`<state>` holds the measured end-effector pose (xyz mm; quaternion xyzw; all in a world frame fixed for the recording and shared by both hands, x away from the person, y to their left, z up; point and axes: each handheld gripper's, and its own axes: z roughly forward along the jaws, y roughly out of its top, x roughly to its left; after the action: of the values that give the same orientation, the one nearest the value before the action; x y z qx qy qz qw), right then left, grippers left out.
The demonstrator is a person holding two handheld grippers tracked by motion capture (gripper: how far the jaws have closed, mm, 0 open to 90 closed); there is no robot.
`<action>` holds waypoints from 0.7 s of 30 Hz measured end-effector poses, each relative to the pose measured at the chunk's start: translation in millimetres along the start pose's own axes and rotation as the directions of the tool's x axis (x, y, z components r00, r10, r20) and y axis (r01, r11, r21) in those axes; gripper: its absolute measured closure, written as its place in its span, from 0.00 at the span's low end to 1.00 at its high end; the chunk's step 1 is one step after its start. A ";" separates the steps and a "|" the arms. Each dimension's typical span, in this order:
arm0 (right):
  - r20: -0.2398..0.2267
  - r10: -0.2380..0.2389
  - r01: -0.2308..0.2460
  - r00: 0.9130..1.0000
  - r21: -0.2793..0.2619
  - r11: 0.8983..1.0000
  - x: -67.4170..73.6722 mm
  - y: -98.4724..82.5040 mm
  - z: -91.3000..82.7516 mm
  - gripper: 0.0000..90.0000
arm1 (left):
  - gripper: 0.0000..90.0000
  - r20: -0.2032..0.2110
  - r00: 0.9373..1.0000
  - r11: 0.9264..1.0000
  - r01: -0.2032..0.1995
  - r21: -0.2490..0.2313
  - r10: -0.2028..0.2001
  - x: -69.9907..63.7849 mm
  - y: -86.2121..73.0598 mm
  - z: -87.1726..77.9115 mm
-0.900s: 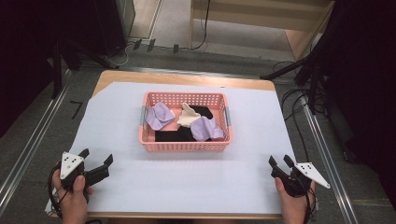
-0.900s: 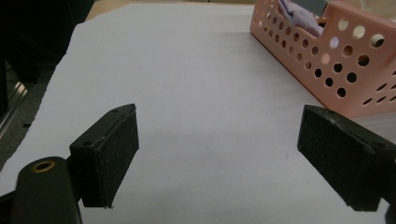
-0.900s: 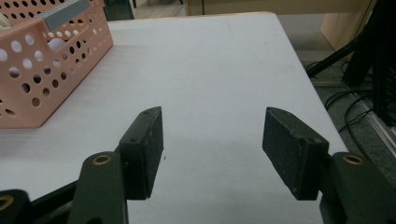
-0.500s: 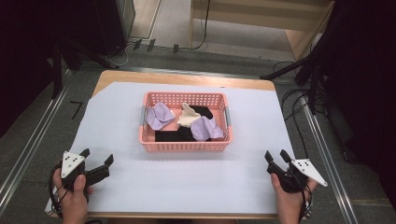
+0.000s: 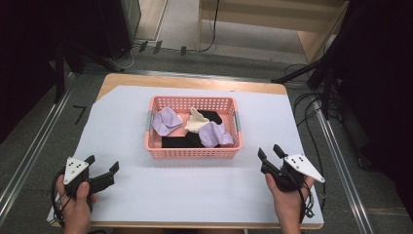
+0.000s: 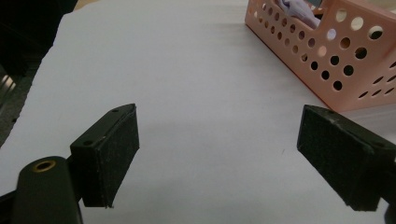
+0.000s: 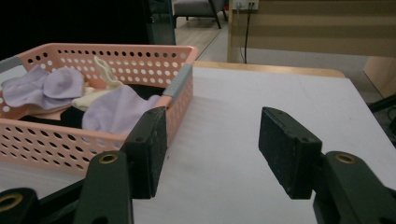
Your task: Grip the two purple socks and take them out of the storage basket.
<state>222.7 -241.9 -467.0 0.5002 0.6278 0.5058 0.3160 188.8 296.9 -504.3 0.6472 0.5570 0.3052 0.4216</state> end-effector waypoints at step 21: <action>-0.078 -0.042 0.053 0.996 0.145 0.988 52.2 31.1 69.8 0.52 | 0.16 0.015 1.000 1.000 0.024 0.020 -0.024 2.3 1.3 1.9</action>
<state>279.6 -170.5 -451.8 0.4878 0.6864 0.4689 0.2665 191.6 298.7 -504.2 0.6469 0.5645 0.2897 0.4230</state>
